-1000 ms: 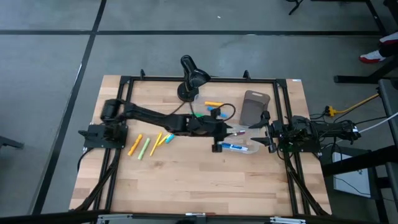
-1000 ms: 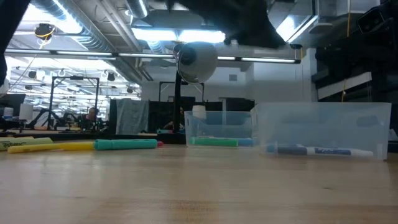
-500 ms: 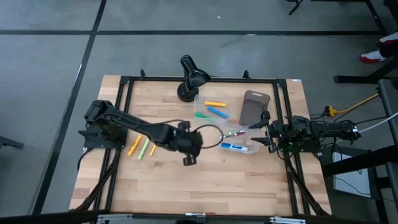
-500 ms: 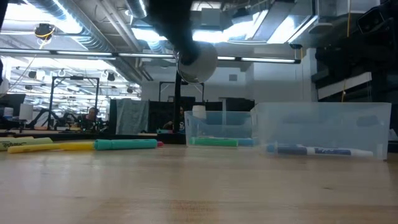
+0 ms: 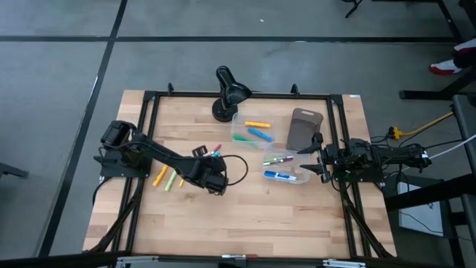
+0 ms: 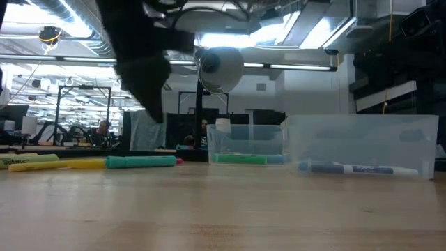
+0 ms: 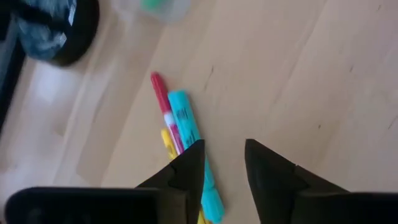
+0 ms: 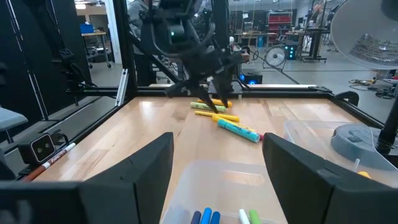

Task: Pick & Place Markers
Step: Put the light blue highlighter pen into the top transparent bin

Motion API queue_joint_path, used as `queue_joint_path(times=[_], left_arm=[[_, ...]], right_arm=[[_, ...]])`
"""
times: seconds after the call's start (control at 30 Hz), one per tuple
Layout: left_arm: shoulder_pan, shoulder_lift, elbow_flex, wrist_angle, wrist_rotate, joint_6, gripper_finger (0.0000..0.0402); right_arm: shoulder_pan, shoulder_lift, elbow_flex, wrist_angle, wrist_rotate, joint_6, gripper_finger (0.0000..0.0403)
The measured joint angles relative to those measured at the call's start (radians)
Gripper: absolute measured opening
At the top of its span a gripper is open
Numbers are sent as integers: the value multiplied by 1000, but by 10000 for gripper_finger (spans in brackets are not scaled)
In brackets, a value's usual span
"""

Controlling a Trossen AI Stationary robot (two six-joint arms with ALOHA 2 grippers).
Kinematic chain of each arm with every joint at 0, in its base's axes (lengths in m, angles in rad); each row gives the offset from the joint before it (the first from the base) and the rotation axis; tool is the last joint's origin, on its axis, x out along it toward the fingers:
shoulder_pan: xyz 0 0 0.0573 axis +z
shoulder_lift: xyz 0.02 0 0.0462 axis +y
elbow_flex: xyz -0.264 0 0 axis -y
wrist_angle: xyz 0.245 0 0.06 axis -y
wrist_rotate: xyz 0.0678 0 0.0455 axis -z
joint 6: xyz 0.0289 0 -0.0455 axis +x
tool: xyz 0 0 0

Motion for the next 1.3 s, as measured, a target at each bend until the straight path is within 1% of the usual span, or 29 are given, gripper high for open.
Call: queue_joint_path(times=[0.2, 0.27, 0.43, 0.57, 0.73, 0.9, 1.1, 1.2, 1.3], left_arm=[[18, 0, -80, 5, 12, -96, 150], [34, 0, -107, 5, 39, -125, 161], [75, 0, -163, 11, 88, -190, 169], [103, 0, -187, 58, 155, -182, 162], [139, -2, -235, 213, 256, -96, 151], [165, -7, -258, 243, 271, -98, 143], [190, -6, -262, 248, 328, -110, 128], [188, -4, -262, 250, 330, -110, 107], [188, -3, -263, 251, 332, -110, 75]], right_arm=[[0, 0, 0, 0, 0, 0, 244], [0, 0, 0, 0, 0, 0, 244], [0, 0, 0, 0, 0, 0, 244], [0, 0, 0, 0, 0, 0, 244], [0, 0, 0, 0, 0, 0, 244], [0, 0, 0, 0, 0, 0, 244], [0, 0, 0, 0, 0, 0, 244], [0, 0, 0, 0, 0, 0, 244], [0, 0, 0, 0, 0, 0, 244]])
